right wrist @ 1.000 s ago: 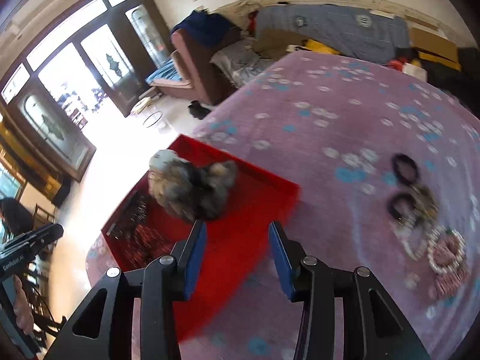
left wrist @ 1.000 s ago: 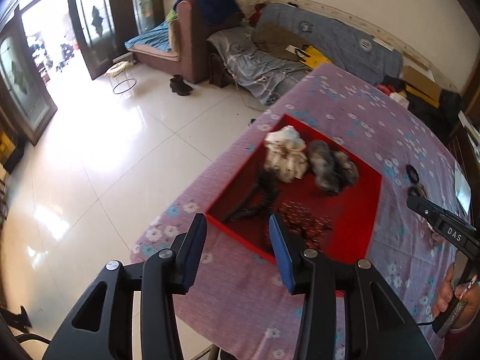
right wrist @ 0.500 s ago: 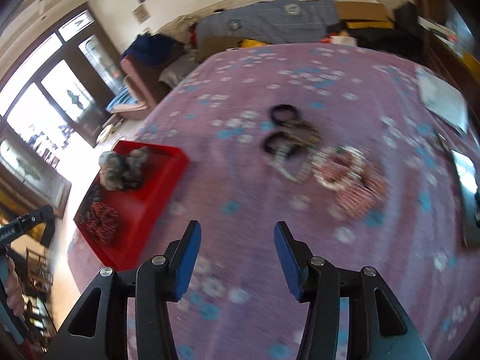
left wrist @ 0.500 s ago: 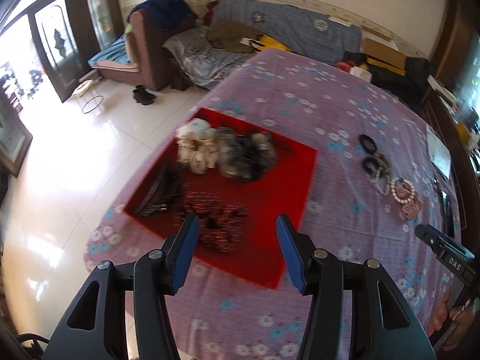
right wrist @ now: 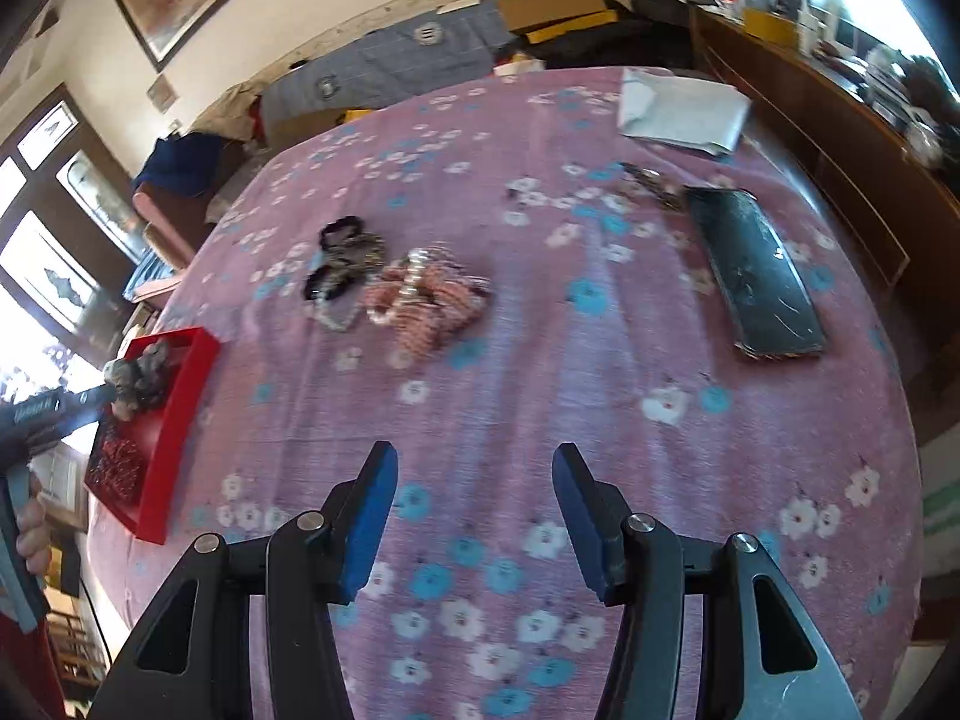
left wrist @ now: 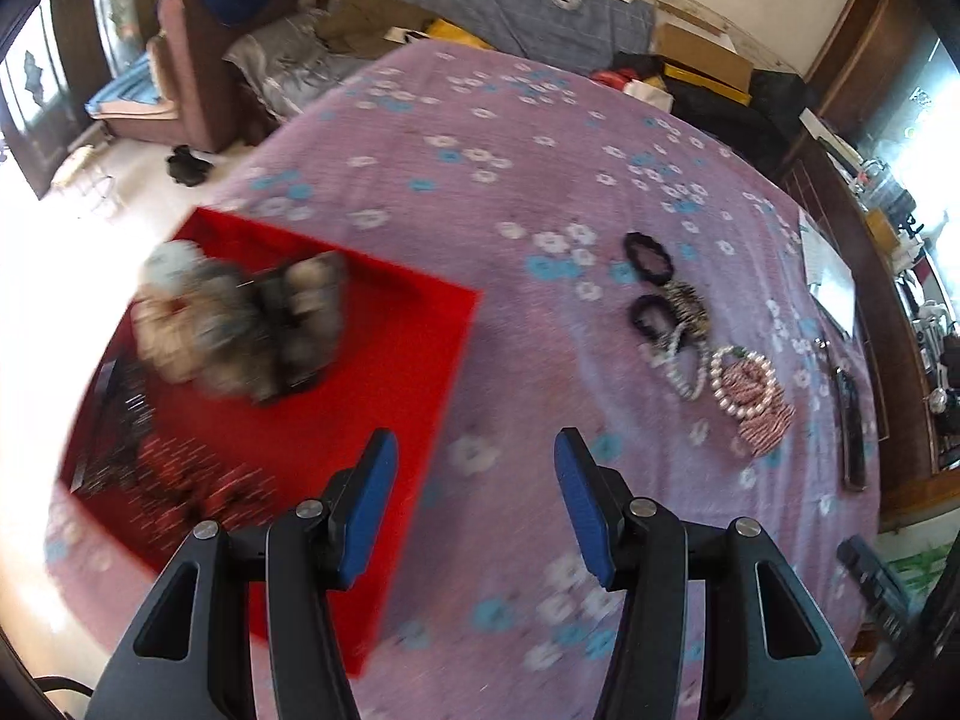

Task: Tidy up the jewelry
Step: 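Move both tools back to the remaining hair ties, then grasp the black hair tie with the left tool while the right grasps the leopard tie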

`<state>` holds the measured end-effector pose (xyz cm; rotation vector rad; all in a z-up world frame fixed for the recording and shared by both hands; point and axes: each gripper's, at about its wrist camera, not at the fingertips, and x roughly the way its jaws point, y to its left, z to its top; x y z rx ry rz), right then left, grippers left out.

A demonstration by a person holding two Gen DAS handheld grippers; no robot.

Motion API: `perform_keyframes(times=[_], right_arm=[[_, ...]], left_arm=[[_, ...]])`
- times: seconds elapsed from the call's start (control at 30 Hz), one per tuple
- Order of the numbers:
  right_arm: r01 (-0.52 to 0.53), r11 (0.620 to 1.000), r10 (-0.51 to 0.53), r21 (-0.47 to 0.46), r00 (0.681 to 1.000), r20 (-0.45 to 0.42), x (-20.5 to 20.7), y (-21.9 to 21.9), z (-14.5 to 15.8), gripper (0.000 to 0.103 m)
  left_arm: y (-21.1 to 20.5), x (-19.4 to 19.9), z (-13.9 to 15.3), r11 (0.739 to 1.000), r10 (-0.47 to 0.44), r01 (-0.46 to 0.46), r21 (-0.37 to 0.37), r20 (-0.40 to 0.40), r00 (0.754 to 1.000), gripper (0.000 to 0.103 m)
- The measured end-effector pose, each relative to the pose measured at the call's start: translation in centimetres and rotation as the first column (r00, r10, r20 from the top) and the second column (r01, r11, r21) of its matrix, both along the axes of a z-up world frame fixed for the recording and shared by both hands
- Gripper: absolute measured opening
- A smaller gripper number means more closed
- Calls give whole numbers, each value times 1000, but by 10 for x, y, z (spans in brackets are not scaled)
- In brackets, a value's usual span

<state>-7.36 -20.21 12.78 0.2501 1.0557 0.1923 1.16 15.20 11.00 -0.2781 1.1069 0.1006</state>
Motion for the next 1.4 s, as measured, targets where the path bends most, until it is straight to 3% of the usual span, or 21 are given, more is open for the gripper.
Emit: perform_keyframes(times=[0.3,0.6,0.87,1.03,1.23,1.3,1.33,1.37,1.4], right_arm=[[-20,1000,20,0,1000,15,35,14,-10,58],[-125,991,122,39,990,67,123,72,-6,58],[-141,989,142,51,990,-16,180,110,-44,57],[-121,991,123,54,992,-36,195,115,-55,51],[-130,991,130,22,991,-28,197,126,-59,48],[-139,990,139,6,990,-20,199,129,-60,45],[-143,990,143,0,990,-15,200,131,-60,43],[-149,989,149,-11,989,-9,200,133,-60,36],[-152,988,152,-20,988,-6,200,135,-61,29]], left_arm=[[-50,101,-28,994,-104,104,-20,-14,994,53],[-68,191,-69,992,-124,123,-28,-57,991,53],[-78,221,-88,985,-171,170,-15,-69,983,53],[-88,230,-88,975,-217,219,33,-55,975,52],[-104,231,-92,953,-263,267,141,-49,964,51],[-107,228,-92,944,-279,282,172,-41,959,45],[-108,227,-92,943,-287,289,167,-37,957,31],[-108,227,-91,944,-298,300,136,-35,954,10],[-109,228,-91,944,-293,297,142,-49,955,9]])
